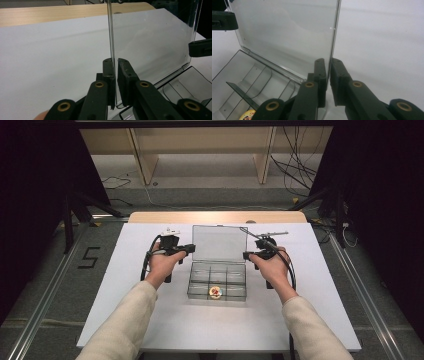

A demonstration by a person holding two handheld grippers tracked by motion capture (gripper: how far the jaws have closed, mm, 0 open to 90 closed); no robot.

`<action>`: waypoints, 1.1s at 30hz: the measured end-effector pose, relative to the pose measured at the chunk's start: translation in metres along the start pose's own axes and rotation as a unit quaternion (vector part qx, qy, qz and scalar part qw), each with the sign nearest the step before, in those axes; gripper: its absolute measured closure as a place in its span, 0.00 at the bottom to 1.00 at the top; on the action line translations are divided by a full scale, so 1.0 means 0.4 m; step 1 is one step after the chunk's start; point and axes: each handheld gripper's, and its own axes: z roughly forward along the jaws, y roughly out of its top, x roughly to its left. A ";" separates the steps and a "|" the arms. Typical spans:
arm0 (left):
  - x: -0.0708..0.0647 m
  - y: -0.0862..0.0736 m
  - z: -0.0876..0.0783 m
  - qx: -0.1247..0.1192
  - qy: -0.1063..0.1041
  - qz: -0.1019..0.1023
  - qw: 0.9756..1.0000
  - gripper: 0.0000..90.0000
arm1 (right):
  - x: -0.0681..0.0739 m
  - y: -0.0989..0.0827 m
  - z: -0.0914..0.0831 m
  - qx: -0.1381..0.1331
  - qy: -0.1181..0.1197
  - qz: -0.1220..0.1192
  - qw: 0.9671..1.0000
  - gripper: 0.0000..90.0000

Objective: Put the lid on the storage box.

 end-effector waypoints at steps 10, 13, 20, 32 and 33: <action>-0.003 -0.012 -0.005 -0.016 0.002 0.007 1.000 0.95 | 0.009 -0.002 -0.003 -0.002 -0.009 -0.014 1.000 0.92; -0.004 -0.014 -0.006 -0.019 0.002 0.008 1.000 0.95 | 0.009 0.000 -0.005 -0.010 -0.009 -0.014 1.000 0.89; -0.002 -0.017 -0.006 -0.024 0.003 0.003 1.000 0.96 | 0.006 0.036 -0.016 -0.052 -0.011 -0.018 0.998 0.84; -0.003 -0.016 -0.006 -0.021 0.006 0.010 1.000 0.96 | 0.011 0.097 -0.034 -0.090 -0.011 -0.019 0.996 0.88; -0.004 -0.016 -0.006 -0.021 0.007 0.011 1.000 0.96 | 0.011 0.097 -0.035 -0.089 -0.011 -0.017 0.996 0.89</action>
